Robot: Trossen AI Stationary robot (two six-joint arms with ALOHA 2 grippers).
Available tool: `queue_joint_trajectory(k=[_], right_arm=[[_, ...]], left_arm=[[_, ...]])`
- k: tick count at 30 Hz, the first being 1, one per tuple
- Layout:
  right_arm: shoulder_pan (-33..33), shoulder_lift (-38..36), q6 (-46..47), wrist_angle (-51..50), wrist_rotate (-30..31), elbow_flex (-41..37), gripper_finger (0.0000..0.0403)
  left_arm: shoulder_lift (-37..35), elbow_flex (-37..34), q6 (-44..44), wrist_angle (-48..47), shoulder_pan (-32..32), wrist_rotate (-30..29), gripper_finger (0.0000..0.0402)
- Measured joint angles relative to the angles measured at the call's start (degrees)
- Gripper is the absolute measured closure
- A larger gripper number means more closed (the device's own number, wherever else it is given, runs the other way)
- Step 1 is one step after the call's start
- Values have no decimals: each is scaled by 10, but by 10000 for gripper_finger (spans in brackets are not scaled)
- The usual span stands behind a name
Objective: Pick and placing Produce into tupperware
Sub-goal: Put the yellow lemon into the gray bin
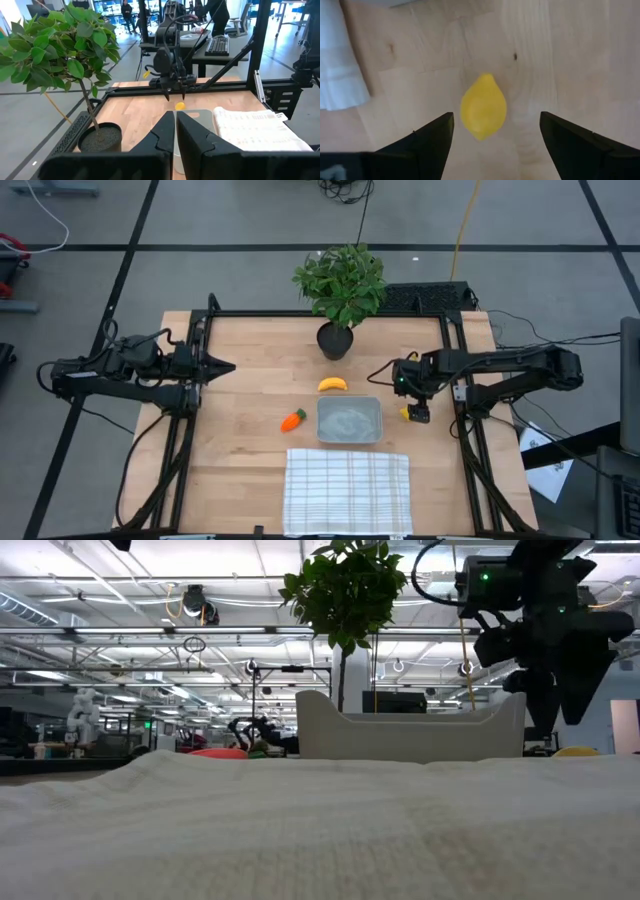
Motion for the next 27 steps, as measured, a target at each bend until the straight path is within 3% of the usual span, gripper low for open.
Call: queue_joint_trajectory(k=[27], right_arm=[[60,0,77,109,1,-84,114]], left_arm=[[0,0,14,-3,0,0,378]])
